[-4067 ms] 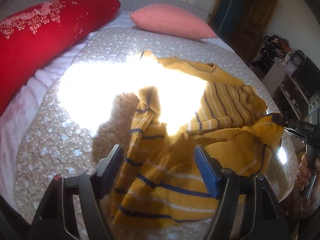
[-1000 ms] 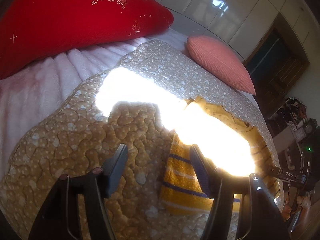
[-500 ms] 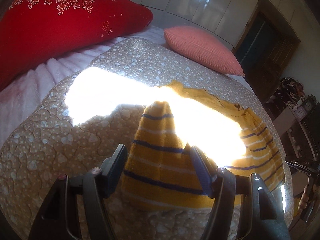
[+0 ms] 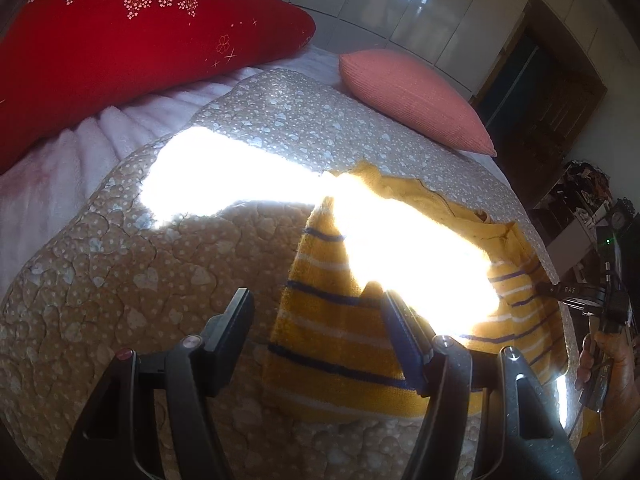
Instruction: Fold small clothes
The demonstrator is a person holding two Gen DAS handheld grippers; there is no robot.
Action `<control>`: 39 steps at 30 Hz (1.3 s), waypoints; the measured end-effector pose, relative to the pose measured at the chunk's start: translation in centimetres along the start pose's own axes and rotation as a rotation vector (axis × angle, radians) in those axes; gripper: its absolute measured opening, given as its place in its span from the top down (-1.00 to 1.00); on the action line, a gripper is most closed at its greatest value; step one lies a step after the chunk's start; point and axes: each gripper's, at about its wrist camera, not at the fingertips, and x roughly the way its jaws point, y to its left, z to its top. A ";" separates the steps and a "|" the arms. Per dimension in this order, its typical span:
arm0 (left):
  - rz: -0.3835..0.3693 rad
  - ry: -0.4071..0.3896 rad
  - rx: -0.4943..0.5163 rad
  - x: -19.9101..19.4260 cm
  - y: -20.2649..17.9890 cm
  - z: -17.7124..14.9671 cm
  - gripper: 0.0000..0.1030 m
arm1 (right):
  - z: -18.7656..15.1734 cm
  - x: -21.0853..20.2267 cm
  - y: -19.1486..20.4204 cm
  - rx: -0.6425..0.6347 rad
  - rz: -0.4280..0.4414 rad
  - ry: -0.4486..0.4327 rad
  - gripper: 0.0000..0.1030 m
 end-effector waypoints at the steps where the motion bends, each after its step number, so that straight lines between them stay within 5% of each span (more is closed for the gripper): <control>1: -0.002 0.010 -0.011 0.2 0.2 0.1 -0.26 | 0.1 0.2 -0.8 0.023 -0.018 0.006 0.93; 5: -0.014 0.039 -0.034 0.8 0.6 0.1 -0.26 | 0.0 1.3 -3.5 0.152 -0.002 0.046 0.73; 7: -0.007 0.034 -0.028 0.6 0.6 0.0 -0.26 | -0.1 1.4 -4.8 0.215 -0.029 0.060 -0.11; 8: -0.004 0.030 -0.027 0.5 0.6 0.0 -0.26 | -0.2 1.3 -5.5 0.248 -0.017 0.060 -0.21; 10: -0.004 0.024 -0.028 0.3 0.8 0.0 -0.26 | -0.7 0.6 -6.6 0.288 0.034 0.038 -0.23; 15: 0.003 -0.012 -0.093 -1.0 2.9 0.9 -0.29 | -2.8 -4.3 -5.2 0.171 -0.056 -0.096 -0.26; 20: 0.034 -0.043 -0.218 -2.4 7.1 1.2 -0.40 | -3.7 -8.0 -1.4 0.063 0.053 -0.144 -0.26; 24: 0.005 0.001 -0.244 -2.1 8.6 0.2 -0.41 | -4.5 -9.0 5.3 -0.055 0.174 -0.129 -0.27; 28: -0.039 0.040 -0.156 -1.7 6.4 -1.1 -0.39 | -5.2 -8.6 13.9 -0.192 0.283 -0.078 -0.28; 32: -0.109 0.047 -0.227 -2.7 7.7 -0.8 -0.10 | -5.5 -7.4 21.6 -0.259 0.367 -0.012 -0.28; 35: -0.049 -0.018 -0.303 -4.3 10.7 -0.1 -0.10 | -5.4 -6.3 26.9 -0.327 0.362 0.025 -0.28; 39: -0.009 -0.073 -0.383 -6.2 14.0 0.5 -0.11 | -6.0 -4.3 32.5 -0.459 0.215 0.049 -0.38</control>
